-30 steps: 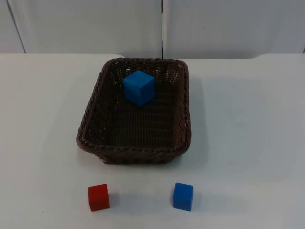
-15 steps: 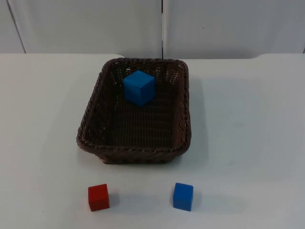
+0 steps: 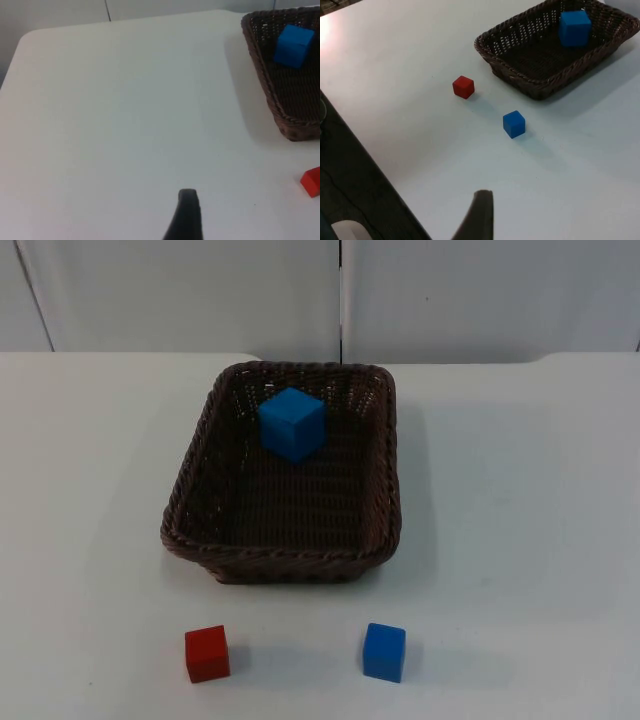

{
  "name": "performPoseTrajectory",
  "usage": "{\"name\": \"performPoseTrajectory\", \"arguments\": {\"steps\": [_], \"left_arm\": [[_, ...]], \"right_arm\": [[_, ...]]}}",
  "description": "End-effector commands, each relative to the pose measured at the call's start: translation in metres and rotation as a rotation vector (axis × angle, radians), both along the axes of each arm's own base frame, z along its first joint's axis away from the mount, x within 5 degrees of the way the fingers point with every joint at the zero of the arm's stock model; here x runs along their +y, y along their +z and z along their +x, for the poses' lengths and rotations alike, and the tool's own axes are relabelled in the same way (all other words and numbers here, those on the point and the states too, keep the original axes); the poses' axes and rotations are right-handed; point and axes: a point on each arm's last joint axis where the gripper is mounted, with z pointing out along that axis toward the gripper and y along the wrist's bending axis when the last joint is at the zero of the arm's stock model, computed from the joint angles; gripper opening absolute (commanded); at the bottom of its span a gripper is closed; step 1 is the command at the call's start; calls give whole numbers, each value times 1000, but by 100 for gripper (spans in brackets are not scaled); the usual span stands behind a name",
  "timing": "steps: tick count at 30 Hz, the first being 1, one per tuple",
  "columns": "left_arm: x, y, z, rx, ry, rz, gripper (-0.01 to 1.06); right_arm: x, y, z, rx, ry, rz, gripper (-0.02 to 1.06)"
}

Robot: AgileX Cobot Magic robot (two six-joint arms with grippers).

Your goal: Pick up the basket with the left hand and place the largest block into the basket with the right hand.

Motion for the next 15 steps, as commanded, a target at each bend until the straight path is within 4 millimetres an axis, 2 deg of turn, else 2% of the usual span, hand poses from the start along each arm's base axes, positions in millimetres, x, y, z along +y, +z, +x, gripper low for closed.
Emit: {"name": "performPoseTrajectory", "arguments": {"steps": [1, 15], "left_arm": [[0, -1, 0, 3, 1, -9, 69], [0, -1, 0, 3, -1, -12, 69]], "right_arm": [[0, -2, 0, 2, 5, -1, 78], [0, -2, 0, 2, 5, -1, 78]]}}
